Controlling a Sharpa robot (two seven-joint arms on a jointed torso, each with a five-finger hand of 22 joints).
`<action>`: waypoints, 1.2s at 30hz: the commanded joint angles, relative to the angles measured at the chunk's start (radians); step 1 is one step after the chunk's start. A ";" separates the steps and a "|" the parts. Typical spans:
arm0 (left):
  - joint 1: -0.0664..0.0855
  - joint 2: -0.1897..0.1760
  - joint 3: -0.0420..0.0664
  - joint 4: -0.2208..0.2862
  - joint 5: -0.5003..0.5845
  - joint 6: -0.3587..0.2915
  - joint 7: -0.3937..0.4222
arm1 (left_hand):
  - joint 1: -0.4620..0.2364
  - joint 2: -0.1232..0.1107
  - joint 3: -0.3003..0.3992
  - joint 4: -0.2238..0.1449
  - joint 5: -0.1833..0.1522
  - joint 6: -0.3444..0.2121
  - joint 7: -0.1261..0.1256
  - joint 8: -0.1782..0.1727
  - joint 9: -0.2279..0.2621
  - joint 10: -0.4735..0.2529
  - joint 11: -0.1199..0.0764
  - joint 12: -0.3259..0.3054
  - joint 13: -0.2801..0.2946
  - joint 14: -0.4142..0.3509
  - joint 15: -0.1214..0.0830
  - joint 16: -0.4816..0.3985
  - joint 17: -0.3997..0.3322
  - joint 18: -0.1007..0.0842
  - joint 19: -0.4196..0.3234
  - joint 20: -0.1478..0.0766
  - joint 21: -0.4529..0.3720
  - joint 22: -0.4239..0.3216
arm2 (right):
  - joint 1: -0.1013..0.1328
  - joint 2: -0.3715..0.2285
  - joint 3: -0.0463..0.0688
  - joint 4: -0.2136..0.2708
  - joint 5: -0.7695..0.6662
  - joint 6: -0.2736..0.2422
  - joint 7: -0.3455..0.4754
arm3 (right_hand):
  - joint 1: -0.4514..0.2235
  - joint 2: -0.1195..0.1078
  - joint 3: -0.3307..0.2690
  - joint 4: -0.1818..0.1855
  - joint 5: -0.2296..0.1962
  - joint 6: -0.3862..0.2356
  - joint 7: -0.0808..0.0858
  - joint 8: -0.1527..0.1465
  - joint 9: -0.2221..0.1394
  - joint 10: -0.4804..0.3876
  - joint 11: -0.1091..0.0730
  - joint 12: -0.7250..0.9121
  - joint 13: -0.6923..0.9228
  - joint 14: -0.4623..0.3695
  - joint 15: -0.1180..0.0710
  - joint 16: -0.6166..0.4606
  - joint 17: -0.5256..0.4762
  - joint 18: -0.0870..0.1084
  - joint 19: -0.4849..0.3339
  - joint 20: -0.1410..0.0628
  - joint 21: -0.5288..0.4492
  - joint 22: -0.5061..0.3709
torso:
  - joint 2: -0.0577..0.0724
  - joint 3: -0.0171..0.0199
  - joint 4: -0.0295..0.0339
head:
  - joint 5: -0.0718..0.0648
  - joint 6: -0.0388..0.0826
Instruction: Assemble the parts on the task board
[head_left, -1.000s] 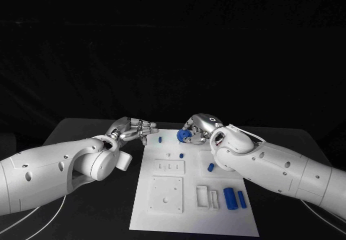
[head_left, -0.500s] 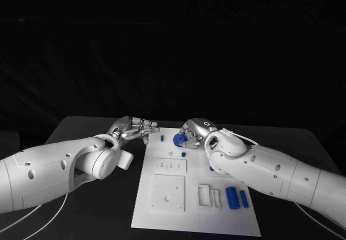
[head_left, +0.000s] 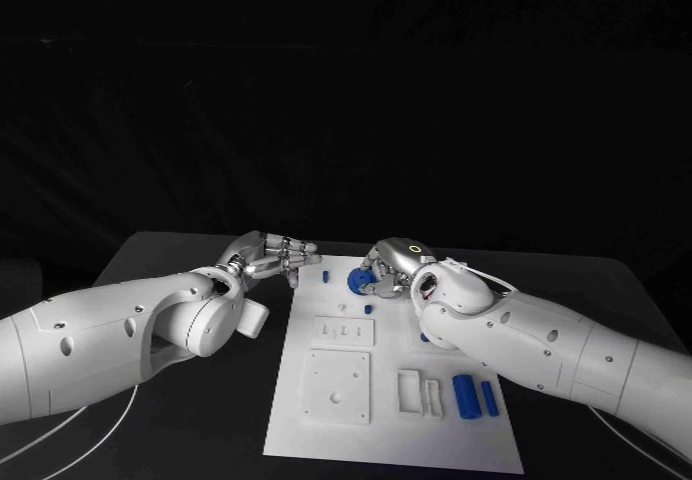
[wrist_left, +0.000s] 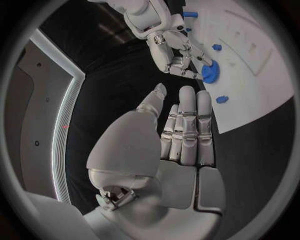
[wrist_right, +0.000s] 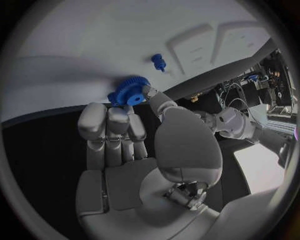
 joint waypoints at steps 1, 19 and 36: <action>0.001 0.003 0.001 0.000 0.000 0.018 0.007 | 0.002 0.000 0.001 0.003 0.000 -0.004 0.001 -0.001 -0.001 -0.002 0.002 0.003 0.000 0.001 -0.002 0.004 0.000 0.013 -0.003 0.001 0.002 -0.001 | -0.004 0.008 -0.003 -0.009 -0.007 0.032 0.005 | 0.002 0.005 -0.020 0.014 -0.016 0.004 -0.009 0.002 -0.007 -0.010 0.003 -0.006 0.003 0.000 -0.004 -0.005 -0.002 -0.007 0.058 -0.002 -0.005 0.110 | 0.000 -0.0009 0.0002 | -0.002 0.000; 0.001 0.004 0.001 -0.002 0.000 0.022 0.004 | 0.001 -0.001 0.000 0.005 0.000 -0.005 0.001 -0.001 -0.001 -0.004 0.002 0.003 0.001 0.001 -0.002 0.004 0.000 0.013 -0.004 0.001 0.004 -0.004 | -0.005 0.023 -0.003 -0.035 0.018 0.044 0.007 | -0.034 0.000 -0.126 0.185 -0.159 -0.042 -0.001 0.002 -0.008 -0.023 0.010 -0.023 -0.017 0.000 0.003 -0.016 -0.006 0.001 0.059 0.005 -0.023 0.108 | 0.000 -0.0012 -0.0005 | 0.000 -0.010; 0.001 0.003 0.001 -0.005 -0.001 0.020 -0.001 | -0.001 -0.002 -0.001 0.010 0.002 -0.008 0.004 -0.001 -0.001 -0.008 0.004 0.003 0.001 0.001 -0.001 0.004 0.000 0.013 -0.004 0.002 0.005 -0.005 | -0.015 -0.017 -0.003 0.001 0.051 -0.003 0.005 | -0.046 -0.028 -0.154 0.303 -0.165 -0.043 -0.004 0.004 -0.006 -0.016 0.006 -0.018 -0.012 0.002 -0.002 -0.011 0.012 0.002 0.061 -0.001 -0.013 0.110 | -0.003 0.0018 -0.0044 | -0.003 -0.010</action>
